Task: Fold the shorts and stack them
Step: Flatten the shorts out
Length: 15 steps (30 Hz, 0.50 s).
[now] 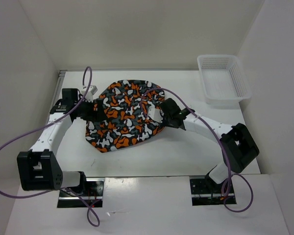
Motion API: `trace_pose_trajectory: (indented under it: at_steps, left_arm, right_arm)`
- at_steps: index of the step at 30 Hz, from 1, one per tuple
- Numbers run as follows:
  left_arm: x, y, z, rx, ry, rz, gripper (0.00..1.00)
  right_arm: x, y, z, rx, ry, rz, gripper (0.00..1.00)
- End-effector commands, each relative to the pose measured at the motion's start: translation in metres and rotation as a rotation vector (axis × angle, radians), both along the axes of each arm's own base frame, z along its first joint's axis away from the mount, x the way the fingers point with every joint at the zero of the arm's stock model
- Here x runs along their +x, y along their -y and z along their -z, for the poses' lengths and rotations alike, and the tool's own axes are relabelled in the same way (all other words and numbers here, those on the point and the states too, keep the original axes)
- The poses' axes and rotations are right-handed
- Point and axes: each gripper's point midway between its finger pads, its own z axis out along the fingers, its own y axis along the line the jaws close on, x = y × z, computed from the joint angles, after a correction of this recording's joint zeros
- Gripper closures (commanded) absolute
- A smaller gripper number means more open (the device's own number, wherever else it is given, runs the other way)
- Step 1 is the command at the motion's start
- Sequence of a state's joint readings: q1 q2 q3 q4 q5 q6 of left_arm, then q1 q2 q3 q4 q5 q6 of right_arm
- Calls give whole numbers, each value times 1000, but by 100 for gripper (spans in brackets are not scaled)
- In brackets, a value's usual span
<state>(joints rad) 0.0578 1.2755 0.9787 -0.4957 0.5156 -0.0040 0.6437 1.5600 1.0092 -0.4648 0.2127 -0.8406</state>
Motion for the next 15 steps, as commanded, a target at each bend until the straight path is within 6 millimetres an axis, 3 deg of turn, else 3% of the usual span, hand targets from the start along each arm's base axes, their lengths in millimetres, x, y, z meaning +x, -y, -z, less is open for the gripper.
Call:
trace_pose_trajectory:
  at_steps: [1, 5, 7, 9, 15]
  left_arm:
    - [20, -15, -1, 107, 3, -65, 14]
    - [7, -47, 40, 278, -185, -169, 14]
    - [5, -59, 45, 292, -209, -204, 15]
    - [-2, -60, 56, 284, -236, -204, 15]
    - [-24, -65, 93, 302, -382, -201, 15]
  right_arm:
    - [12, -2, -32, 36, 109, -8, 100]
    - [13, -1, -30, 31, 114, -3, 100]
    - [15, -2, -27, 31, 115, -3, 100]
    - [14, -4, -19, 25, 92, -10, 100]
    - [19, -6, -25, 32, 115, -4, 100]
